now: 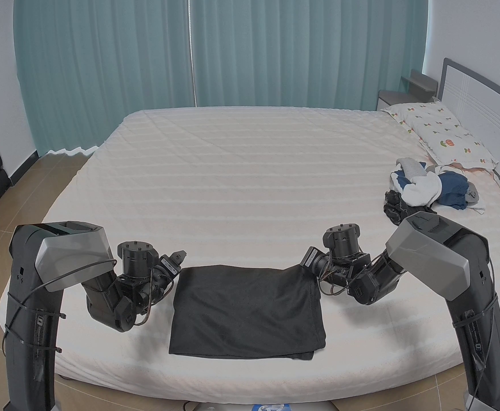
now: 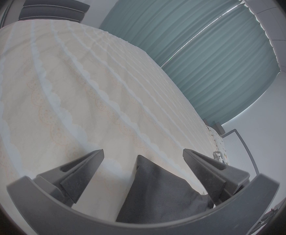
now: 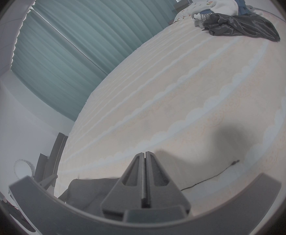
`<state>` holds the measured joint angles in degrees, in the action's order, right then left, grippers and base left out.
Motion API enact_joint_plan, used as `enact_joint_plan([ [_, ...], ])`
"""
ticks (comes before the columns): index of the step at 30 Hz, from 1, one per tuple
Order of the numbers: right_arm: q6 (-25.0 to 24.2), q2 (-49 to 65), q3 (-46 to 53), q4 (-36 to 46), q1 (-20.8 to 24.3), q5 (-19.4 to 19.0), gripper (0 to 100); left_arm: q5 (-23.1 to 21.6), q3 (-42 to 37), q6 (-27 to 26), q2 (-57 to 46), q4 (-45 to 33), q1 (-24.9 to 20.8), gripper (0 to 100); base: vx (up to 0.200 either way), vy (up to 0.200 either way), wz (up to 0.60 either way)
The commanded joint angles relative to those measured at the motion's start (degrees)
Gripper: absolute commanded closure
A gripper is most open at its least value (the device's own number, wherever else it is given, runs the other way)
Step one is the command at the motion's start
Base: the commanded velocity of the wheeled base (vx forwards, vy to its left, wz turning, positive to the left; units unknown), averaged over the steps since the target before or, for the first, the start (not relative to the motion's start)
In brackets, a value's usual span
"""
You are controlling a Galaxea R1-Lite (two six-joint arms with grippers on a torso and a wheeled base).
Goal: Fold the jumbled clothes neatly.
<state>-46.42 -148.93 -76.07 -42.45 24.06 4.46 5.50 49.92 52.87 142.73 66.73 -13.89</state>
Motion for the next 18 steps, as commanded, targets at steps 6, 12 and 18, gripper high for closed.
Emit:
enact_joint_plan([
  [6, 0.1, -0.9, -0.9, -0.9, -0.4, 2.4, 100, 0.0, 0.0, 0.0, 0.1, 0.0, 0.0, 0, 0.000, 0.000, 0.00],
  [12, 0.0, -1.1, -0.5, -1.1, -0.3, 2.5, 100, 0.0, 0.0, 0.0, 0.0, 0.0, 0.0, 0, 0.000, 0.000, 0.00],
  [18, -0.1, -1.1, -0.6, -1.1, -0.3, 3.8, 100, 0.0, 0.0, 0.0, 0.0, 0.0, 0.0, 0, 0.000, 0.000, 0.00],
])
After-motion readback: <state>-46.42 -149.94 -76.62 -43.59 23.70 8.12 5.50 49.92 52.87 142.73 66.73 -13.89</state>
